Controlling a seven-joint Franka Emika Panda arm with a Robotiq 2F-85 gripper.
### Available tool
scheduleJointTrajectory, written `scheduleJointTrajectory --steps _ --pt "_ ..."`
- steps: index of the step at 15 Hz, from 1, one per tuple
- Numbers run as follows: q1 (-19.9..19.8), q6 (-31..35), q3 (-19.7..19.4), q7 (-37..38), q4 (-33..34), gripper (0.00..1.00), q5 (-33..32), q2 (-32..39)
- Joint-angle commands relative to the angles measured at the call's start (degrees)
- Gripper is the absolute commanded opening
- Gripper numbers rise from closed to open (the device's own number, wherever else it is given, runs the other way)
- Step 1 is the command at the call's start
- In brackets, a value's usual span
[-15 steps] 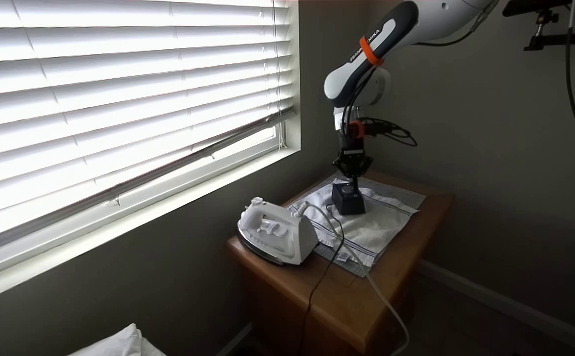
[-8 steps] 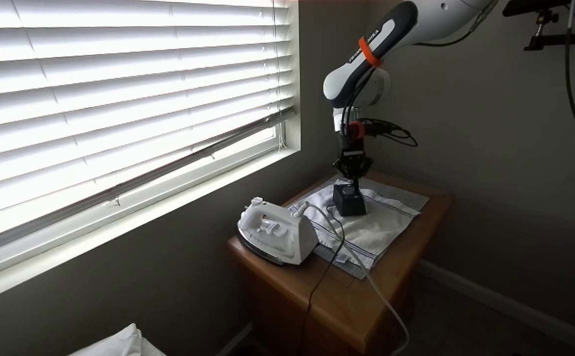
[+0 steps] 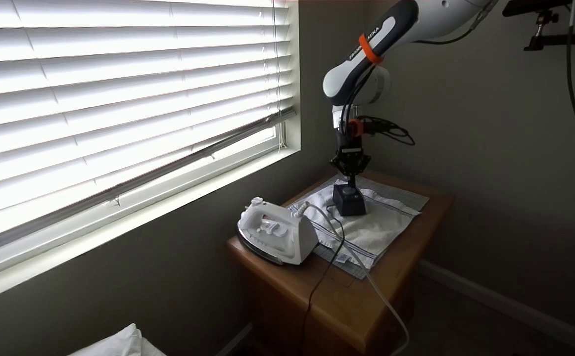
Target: Turn on the alarm clock
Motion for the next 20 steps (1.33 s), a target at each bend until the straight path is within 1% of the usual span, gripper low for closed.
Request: scheduleJointTrajectory --steps 1,5,6,7,8,10,11,14,18,19,20 --pt "-0.38 5.33 0.36 -2.42 -5.43 0.00 1.39 -5.30" --pt "0.21 9.06 -0.39 -3.17 -9.71 0.00 0.09 -9.64" --pt "0.20 10.13 -0.44 -4.33 -11.12 0.00 -0.33 -10.81" --pt "0.40 11.29 -0.70 -5.44 -12.61 0.04 -1.11 -11.99" --pt "0.46 12.02 -0.83 -6.56 -14.06 0.27 -1.75 -13.12" --pt "0.57 15.66 -0.82 -9.68 -18.09 0.31 -2.90 -15.89" --pt "0.64 17.90 -0.69 -11.44 -20.79 0.36 -3.50 -17.70" --pt "0.38 24.26 0.35 -16.78 -29.05 0.58 -4.36 -23.24" --pt "0.18 26.32 0.93 -19.40 -37.48 0.84 -3.83 -30.03" --pt "-0.16 25.58 1.14 -20.42 -38.93 0.92 -3.50 -31.58" --pt "-0.36 25.03 1.05 -21.66 -40.34 0.98 -3.75 -32.95"
